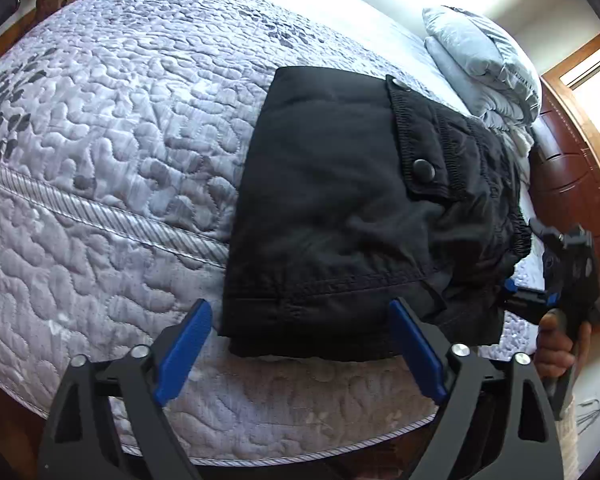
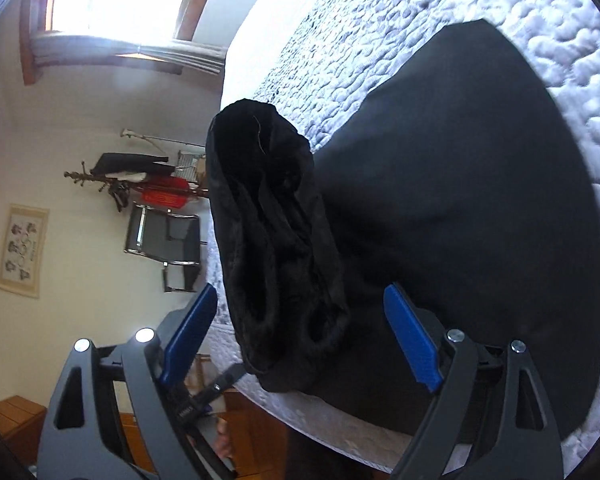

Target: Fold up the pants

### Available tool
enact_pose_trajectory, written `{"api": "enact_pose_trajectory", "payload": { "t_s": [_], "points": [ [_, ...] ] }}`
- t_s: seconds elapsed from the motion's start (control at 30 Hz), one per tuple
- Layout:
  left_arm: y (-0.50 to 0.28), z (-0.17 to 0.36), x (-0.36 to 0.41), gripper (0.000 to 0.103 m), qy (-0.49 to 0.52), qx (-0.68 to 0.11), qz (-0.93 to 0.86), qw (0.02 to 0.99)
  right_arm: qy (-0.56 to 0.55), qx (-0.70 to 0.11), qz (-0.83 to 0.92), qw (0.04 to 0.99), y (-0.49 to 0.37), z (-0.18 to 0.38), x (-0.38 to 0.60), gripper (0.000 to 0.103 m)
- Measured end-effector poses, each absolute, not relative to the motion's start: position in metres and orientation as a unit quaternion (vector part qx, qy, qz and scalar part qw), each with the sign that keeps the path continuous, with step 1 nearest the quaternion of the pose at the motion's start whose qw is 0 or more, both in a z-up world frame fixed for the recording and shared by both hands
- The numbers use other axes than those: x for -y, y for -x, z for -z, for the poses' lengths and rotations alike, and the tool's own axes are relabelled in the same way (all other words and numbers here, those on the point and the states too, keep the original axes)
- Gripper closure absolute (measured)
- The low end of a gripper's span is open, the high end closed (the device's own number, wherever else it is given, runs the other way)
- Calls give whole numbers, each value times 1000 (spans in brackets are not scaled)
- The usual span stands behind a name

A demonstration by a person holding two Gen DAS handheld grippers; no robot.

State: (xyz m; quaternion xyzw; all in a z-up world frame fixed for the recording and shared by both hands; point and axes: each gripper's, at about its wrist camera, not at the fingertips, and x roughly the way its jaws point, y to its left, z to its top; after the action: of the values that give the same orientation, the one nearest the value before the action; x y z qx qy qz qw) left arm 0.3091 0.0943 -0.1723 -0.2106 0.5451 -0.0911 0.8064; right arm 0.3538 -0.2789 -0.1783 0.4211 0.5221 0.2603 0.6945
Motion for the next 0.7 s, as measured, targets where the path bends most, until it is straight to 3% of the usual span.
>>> {"api": "enact_pose_trajectory", "payload": {
  "t_s": [0.27,0.43,0.5,0.7],
  "points": [
    [-304,178,-96,10,228,-553,89,797,-424,-527,-280,681,-371,182,256,20],
    [-300,184,-102,9,234,-557,84,792,-420,-534,-279,679,-378,185,245,52],
    [-298,185,-105,9,238,-558,79,791,-432,-531,-285,671,-379,187,245,70],
    [-295,191,-111,8,260,-564,74,780,-441,-524,-296,666,-377,184,244,78]
  ]
}}
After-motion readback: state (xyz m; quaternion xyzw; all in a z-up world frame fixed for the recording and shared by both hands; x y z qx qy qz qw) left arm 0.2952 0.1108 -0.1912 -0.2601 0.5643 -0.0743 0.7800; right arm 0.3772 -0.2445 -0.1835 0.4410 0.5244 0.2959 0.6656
